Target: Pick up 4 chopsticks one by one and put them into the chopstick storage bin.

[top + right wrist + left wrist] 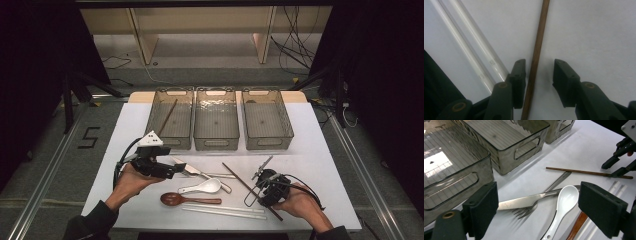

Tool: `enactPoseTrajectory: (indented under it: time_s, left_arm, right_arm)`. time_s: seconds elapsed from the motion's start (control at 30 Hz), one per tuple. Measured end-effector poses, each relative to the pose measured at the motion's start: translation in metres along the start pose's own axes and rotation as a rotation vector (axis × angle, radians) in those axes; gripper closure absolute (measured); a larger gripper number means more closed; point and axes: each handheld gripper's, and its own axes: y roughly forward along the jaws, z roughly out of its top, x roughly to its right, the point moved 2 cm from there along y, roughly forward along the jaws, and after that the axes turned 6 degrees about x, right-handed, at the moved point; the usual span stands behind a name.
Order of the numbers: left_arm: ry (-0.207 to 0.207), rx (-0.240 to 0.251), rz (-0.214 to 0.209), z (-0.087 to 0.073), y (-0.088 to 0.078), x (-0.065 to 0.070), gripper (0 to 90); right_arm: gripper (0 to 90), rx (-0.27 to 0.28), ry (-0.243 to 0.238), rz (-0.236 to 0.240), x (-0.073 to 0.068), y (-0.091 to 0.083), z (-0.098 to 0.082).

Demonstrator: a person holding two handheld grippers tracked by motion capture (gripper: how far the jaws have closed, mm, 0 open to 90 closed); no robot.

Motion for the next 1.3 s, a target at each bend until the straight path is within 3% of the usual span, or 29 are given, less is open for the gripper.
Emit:
enactPoseTrajectory:
  time_s: [0.1,0.23,0.47,0.77,0.97,1.3]
  left_arm:
    - [-0.006,0.01,-0.001,-0.003,-0.003,0.002,15.9]
    - [-0.035,0.015,-0.035,-0.006,-0.007,0.004,15.9]
    - [-0.03,0.014,-0.035,-0.009,-0.008,0.007,15.9]
    - [-0.013,0.001,-0.029,-0.009,-0.007,0.006,15.8]
    - [-0.009,-0.003,-0.031,-0.009,-0.005,0.006,15.9]
    - [0.046,-0.012,-0.05,-0.001,0.001,0.014,15.9]
  right_arm:
    - [67.7,-0.015,-0.009,0.006,0.0,0.001,-0.001]
    - [72.1,-0.029,-0.019,0.004,-0.001,0.002,-0.001]
    - [80.7,-0.048,-0.033,-0.008,-0.001,0.003,0.0]
    - [84.7,-0.069,-0.024,-0.011,0.001,0.004,0.003]
    - [85.1,-0.048,-0.045,-0.015,0.001,0.0,0.004]
    - [85.1,0.034,-0.119,-0.037,-0.003,-0.02,0.014]
